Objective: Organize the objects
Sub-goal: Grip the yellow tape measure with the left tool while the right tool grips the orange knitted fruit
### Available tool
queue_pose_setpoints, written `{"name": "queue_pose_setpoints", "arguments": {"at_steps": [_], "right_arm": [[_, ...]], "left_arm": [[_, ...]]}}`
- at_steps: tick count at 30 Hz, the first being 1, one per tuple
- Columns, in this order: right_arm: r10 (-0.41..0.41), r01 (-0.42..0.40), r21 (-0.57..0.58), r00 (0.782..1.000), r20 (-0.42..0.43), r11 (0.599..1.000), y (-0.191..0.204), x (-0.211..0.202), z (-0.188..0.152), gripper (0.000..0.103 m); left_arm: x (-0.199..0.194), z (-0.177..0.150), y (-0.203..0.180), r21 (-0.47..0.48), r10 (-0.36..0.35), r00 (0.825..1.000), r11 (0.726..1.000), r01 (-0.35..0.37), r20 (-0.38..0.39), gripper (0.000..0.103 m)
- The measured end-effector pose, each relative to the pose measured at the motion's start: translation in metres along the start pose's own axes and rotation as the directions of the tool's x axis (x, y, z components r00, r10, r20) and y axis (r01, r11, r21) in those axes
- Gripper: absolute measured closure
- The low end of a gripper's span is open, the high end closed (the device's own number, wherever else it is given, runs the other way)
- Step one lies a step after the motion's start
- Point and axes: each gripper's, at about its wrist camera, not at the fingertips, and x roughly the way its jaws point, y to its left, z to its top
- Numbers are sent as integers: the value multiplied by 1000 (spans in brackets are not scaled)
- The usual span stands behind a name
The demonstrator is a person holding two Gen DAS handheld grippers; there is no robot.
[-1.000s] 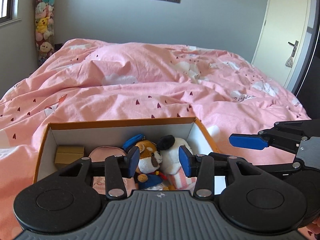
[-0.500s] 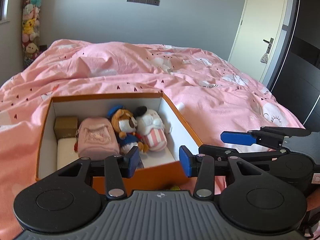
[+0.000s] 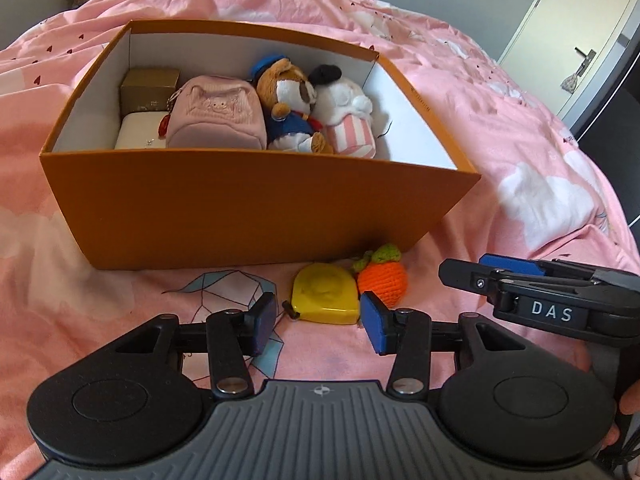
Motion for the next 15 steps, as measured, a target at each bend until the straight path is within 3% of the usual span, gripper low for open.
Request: {"name": "queue_pose_setpoints", "arguments": {"at_steps": [9,15], "right_arm": [[76,-79,-55,996,-56,995,18,30,7,50],[94,-100,-58,990,-104,993,23,56,11,50]], "left_arm": [[19,-3,0,43,73,995,997,-70,-66,43],[24,-2,4,37,57,994,998,-54,-88,43]]}}
